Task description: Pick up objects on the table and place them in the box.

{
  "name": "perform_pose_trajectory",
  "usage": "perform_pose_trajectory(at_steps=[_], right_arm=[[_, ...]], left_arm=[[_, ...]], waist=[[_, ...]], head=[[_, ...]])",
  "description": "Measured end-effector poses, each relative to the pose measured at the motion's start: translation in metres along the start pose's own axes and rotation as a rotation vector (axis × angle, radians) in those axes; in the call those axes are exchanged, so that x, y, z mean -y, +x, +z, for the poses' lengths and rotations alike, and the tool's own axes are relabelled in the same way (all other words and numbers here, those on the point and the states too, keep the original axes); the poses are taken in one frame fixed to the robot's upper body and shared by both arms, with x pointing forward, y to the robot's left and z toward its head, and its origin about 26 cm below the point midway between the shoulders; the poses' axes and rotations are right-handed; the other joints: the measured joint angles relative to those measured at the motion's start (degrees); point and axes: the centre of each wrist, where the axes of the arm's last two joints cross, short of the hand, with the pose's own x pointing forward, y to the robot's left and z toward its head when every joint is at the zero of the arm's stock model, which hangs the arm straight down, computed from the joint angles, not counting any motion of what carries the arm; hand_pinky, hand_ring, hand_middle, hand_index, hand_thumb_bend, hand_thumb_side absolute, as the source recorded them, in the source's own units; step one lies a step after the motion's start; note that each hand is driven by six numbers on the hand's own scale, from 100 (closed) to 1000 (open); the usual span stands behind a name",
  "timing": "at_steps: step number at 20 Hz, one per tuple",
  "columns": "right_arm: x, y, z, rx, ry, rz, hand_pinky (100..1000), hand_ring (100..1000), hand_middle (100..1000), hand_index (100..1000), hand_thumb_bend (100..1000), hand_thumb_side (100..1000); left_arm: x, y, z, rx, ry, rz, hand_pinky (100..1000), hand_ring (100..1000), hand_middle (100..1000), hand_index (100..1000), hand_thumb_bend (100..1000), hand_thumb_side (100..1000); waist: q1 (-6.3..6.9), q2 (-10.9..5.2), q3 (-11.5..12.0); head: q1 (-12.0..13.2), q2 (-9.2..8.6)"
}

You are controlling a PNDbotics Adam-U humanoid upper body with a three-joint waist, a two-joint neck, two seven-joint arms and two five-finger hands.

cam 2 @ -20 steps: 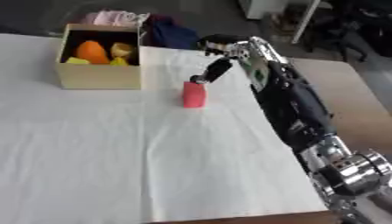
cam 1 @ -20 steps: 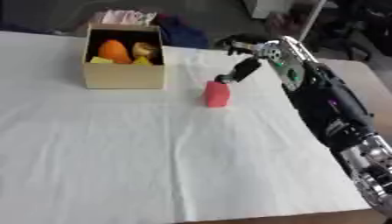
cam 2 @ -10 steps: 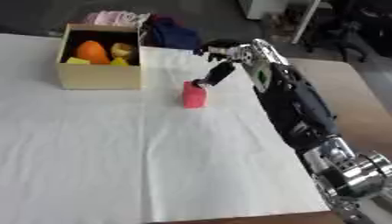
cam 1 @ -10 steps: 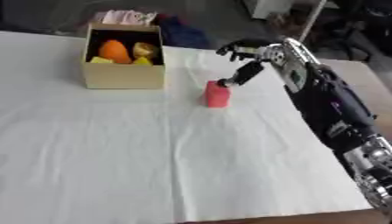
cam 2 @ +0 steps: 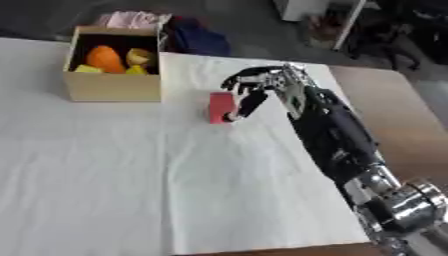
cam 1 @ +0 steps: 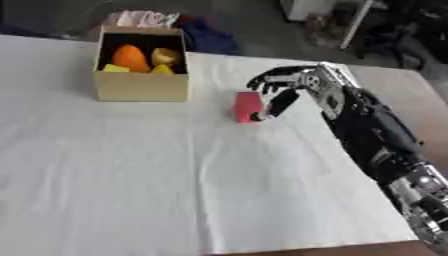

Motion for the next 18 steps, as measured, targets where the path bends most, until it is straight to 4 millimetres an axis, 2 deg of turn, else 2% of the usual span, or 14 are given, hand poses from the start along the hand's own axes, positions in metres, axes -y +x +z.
perform_pose_trajectory(at_steps=[5,7,9,10,11,12,14,18], right_arm=[[-0.003,0.004,-0.004,0.000,0.011,0.017,830,840,873,949,425,467],[-0.003,0.004,-0.005,-0.001,0.002,0.022,822,825,851,911,411,441],[-0.004,0.005,-0.006,-0.001,-0.016,0.024,800,785,780,794,357,359],[-0.004,0.006,-0.006,-0.002,-0.029,0.023,783,749,706,720,317,291],[-0.003,0.007,-0.006,-0.003,-0.048,0.021,775,734,673,690,292,262],[-0.002,0.007,-0.005,-0.004,-0.071,0.019,758,697,604,629,240,189],[0.004,0.009,-0.002,-0.004,-0.130,0.018,740,662,551,584,164,122],[0.017,0.016,0.005,0.015,-0.260,0.016,723,629,511,542,100,100]], left_arm=[[0.000,0.000,0.000,0.001,-0.002,0.000,794,593,644,782,100,590],[0.000,0.000,0.000,0.000,-0.003,0.000,794,593,645,782,100,589],[0.000,0.000,0.000,0.000,-0.003,0.000,794,593,645,782,100,589],[0.000,0.000,0.000,0.000,-0.003,0.000,794,593,646,782,100,589],[0.000,0.000,0.000,0.000,-0.003,0.000,794,593,645,782,100,589],[0.000,0.000,0.000,0.000,-0.003,0.000,794,593,645,782,100,589],[0.000,0.000,0.000,0.000,-0.003,0.000,794,592,645,782,100,589],[0.000,0.000,0.000,0.000,-0.003,0.000,795,593,645,783,100,589]], waist=[[0.00,0.09,-0.06],[0.00,0.09,-0.06],[0.00,0.09,-0.06],[0.00,0.09,-0.06],[0.00,0.16,-0.06],[0.00,0.23,-0.06],[0.00,0.24,-0.06],[0.00,0.24,-0.07]], head=[[0.01,0.00],[0.01,0.00],[0.01,0.00],[0.02,0.00],[0.03,0.00],[0.03,0.00],[0.05,0.00],[0.07,0.00]])
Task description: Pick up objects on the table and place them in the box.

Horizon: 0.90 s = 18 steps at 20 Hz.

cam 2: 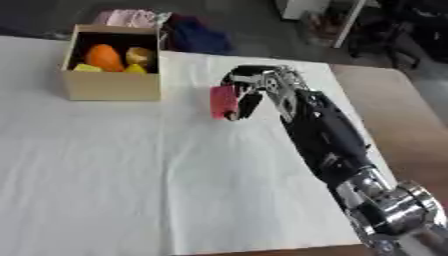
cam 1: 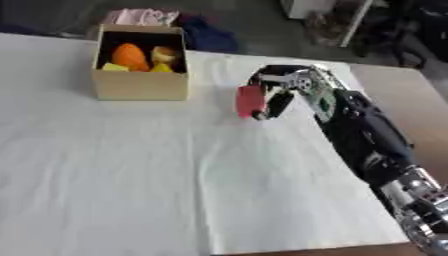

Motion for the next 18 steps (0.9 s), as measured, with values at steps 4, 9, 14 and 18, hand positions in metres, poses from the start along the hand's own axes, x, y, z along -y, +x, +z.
perform_pose_trajectory(at_steps=[4,9,14,18], right_arm=[[0.014,0.008,0.002,0.041,-0.123,-0.014,713,614,499,525,100,100],[0.035,0.020,0.000,0.099,-0.255,-0.014,705,600,494,522,100,100],[0.059,0.047,-0.009,0.171,-0.368,-0.023,691,582,499,536,100,100],[0.070,0.076,-0.022,0.209,-0.435,-0.048,688,581,508,553,100,100]], left_arm=[[0.000,0.000,0.000,0.000,0.000,0.000,795,593,646,783,100,586],[0.000,0.000,0.000,0.000,0.001,0.000,795,593,646,783,100,585],[0.000,0.000,0.000,0.002,-0.004,0.001,796,594,647,783,100,585],[0.001,0.000,-0.001,0.004,-0.012,0.006,796,594,647,783,100,586]], waist=[[0.00,0.00,-0.01],[0.00,0.00,0.00],[0.00,0.00,0.42],[0.01,0.00,1.21]], head=[[0.01,0.00],[0.01,0.00],[-0.03,-0.01],[-0.53,-0.06]])
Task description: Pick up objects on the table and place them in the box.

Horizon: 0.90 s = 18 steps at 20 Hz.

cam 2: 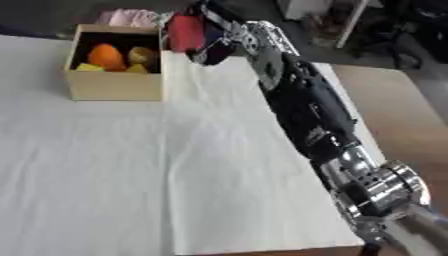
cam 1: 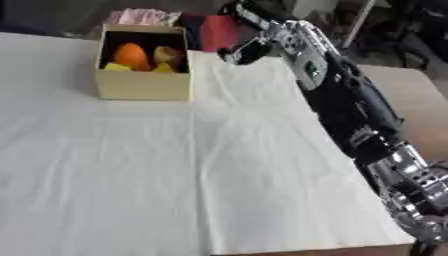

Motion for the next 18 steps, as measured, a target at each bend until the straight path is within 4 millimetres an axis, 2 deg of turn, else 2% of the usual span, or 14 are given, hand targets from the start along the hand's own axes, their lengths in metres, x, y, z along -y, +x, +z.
perform_pose_trajectory(at_steps=[4,6,8,9,12,13,18], right_arm=[[-0.018,0.021,-0.018,-0.010,-0.013,-0.020,694,593,547,638,100,100],[-0.033,0.029,-0.023,-0.027,0.001,-0.025,696,609,584,735,100,182],[-0.049,0.036,-0.027,-0.052,0.016,-0.027,698,622,620,794,100,258],[-0.056,0.038,-0.028,-0.066,0.019,-0.025,702,640,655,838,110,323],[-0.069,0.043,-0.031,-0.099,0.012,-0.003,702,640,655,838,110,323],[-0.072,0.043,-0.031,-0.106,0.008,0.004,715,691,759,934,326,530],[-0.071,0.041,-0.030,-0.161,-0.052,0.051,730,731,830,963,420,583]], left_arm=[[0.002,0.001,-0.003,0.009,-0.015,0.006,797,594,647,783,100,587],[0.003,0.001,-0.004,0.014,-0.020,0.013,797,594,648,783,100,587],[0.004,0.002,-0.005,0.019,-0.025,0.017,797,594,648,783,100,587],[0.005,0.002,-0.006,0.020,-0.028,0.018,797,594,648,783,100,587],[0.006,0.002,-0.006,0.021,-0.035,0.020,797,594,648,783,100,587],[0.006,0.002,-0.006,0.021,-0.036,0.020,797,594,648,783,100,589],[0.006,0.002,-0.006,0.021,-0.035,0.023,798,595,648,783,100,590]], waist=[[0.00,0.00,0.97],[0.00,0.00,1.39],[0.00,0.00,1.88],[0.00,0.00,2.05],[0.00,0.00,2.24],[0.00,0.00,2.24],[0.00,0.00,2.15]], head=[[-1.02,-0.44],[-1.54,-0.49],[-2.03,-0.51],[-2.20,-0.54],[-2.55,-0.91],[-2.58,-0.92],[-2.58,-0.95]])
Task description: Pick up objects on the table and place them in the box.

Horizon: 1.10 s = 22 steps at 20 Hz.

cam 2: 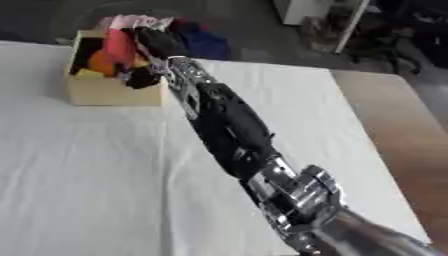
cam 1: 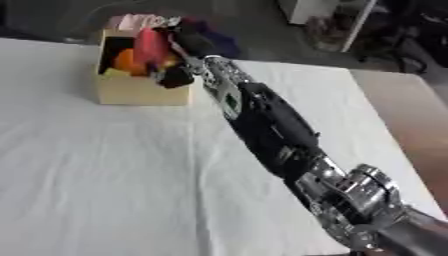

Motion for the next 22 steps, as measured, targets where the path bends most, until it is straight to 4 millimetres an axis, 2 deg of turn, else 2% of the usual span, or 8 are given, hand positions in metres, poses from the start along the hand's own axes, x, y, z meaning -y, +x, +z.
perform_pose_trajectory(at_steps=[7,12,18,22], right_arm=[[0.000,0.000,0.000,-0.053,-0.059,0.068,775,803,940,990,500,572],[0.000,0.000,0.000,-0.059,-0.065,0.086,776,806,945,989,478,569],[0.014,-0.003,0.001,-0.029,-0.106,0.071,756,781,912,972,384,537],[0.024,-0.014,0.012,0.017,-0.152,0.034,734,747,861,950,248,459]], left_arm=[[0.001,0.000,0.000,0.001,0.001,0.003,798,595,649,784,100,589],[0.001,0.000,0.000,0.000,0.002,0.004,798,596,649,784,100,590],[0.001,-0.001,0.001,-0.004,0.003,0.004,799,596,649,784,100,593],[0.000,-0.002,0.004,-0.015,0.014,0.003,799,596,649,783,100,595]], waist=[[0.00,0.00,-0.19],[0.00,0.12,-0.37],[0.00,0.12,-1.25],[0.00,0.12,-2.38]], head=[[0.00,-0.01],[0.04,-0.01],[0.52,-0.01],[1.34,-0.01]])
